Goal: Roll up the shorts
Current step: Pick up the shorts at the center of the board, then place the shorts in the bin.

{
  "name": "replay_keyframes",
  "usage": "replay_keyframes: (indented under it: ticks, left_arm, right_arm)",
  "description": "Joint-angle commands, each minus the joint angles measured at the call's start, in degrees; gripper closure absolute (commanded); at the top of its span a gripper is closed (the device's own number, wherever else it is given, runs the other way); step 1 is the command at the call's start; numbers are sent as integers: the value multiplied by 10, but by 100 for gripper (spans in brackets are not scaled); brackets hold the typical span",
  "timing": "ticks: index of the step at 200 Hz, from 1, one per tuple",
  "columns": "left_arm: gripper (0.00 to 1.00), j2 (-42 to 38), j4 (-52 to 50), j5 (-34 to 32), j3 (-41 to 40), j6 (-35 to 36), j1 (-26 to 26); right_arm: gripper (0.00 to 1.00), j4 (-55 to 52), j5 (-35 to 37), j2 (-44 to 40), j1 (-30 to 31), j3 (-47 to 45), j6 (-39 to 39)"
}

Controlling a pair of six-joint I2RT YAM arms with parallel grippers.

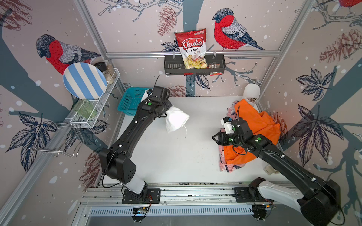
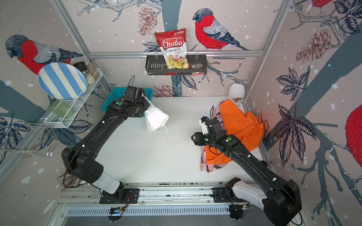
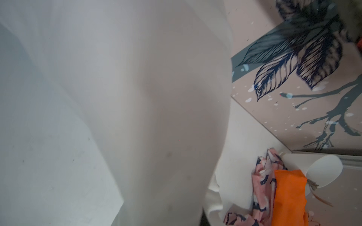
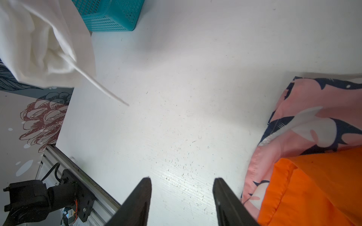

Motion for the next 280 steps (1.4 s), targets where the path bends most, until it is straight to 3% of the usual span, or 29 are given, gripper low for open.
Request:
replay_keyframes:
  ticks: [1, 23, 60, 86, 115, 162, 203, 280]
  left_arm:
    - [100, 30, 124, 73, 27, 60, 59]
    - [100, 78, 249, 169, 46, 58, 106]
    - [100, 253, 256, 242, 249, 74, 136]
    - [100, 377, 301, 314, 375, 31, 157]
    - [100, 480, 335, 329, 469, -14, 179]
    - [100, 549, 391, 319, 452, -74, 207]
    - [100, 528, 421, 277, 342, -112, 230]
    - [100, 561, 375, 232, 318, -125, 263]
  right_arm:
    - [45, 4, 2, 9, 3, 7, 9]
    - [45, 11, 2, 20, 4, 5, 12]
    - [45, 19, 1, 48, 5, 6, 11]
    - [45, 27, -4, 70, 5, 7, 8]
    - [45, 38, -10, 92, 5, 5, 5]
    - [45, 54, -21, 151, 5, 12, -5]
    - [45, 60, -25, 161, 6, 8, -6]
    - [45, 54, -23, 163, 6, 8, -10]
